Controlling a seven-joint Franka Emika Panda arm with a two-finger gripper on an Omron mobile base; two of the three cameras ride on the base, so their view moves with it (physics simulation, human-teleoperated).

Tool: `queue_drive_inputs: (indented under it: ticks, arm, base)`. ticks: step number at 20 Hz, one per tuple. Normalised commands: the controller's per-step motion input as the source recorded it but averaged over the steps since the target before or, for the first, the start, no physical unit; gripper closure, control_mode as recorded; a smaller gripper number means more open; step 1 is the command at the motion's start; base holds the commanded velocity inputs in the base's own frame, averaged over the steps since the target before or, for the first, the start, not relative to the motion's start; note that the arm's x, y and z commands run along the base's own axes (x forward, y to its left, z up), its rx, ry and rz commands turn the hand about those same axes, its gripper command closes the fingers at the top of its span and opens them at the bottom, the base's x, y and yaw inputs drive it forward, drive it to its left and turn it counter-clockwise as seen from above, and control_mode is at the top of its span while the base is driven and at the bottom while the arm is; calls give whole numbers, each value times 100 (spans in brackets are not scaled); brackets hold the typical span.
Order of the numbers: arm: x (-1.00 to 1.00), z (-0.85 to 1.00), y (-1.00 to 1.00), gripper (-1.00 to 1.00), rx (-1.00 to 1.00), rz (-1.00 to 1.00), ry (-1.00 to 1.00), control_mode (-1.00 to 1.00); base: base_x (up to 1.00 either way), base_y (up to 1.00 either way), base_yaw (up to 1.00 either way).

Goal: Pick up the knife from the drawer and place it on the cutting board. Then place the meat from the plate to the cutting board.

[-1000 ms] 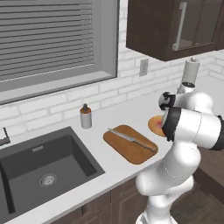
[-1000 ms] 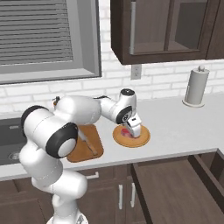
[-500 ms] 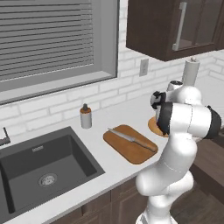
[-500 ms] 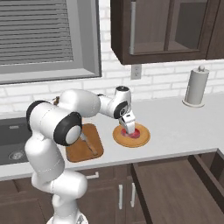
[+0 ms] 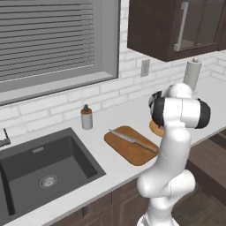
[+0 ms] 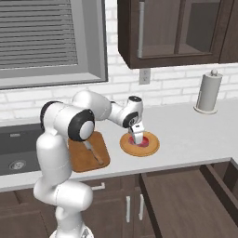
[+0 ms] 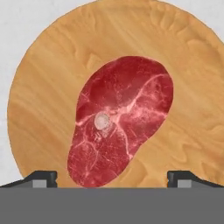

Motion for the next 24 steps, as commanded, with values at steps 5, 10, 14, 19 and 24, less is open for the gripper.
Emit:
queue_drive_inputs:
  ticks: [5, 10, 14, 19, 24]
  arm:
    - [29, -38, 0, -100, 0, -7, 2, -100]
    - [22, -25, 0, -100, 0, -4, 3, -100]
    - [0, -25, -2, -100, 0, -1, 3, -100]
    - [2, -20, -6, 100, 0, -2, 1, -100]
    - [-3, 0, 0, 100, 0, 0, 0, -100]
  base:
    - [0, 0, 0]
    - [0, 0, 0]
    - [0, 0, 0]
    - [0, 0, 0]
    - [0, 0, 0]
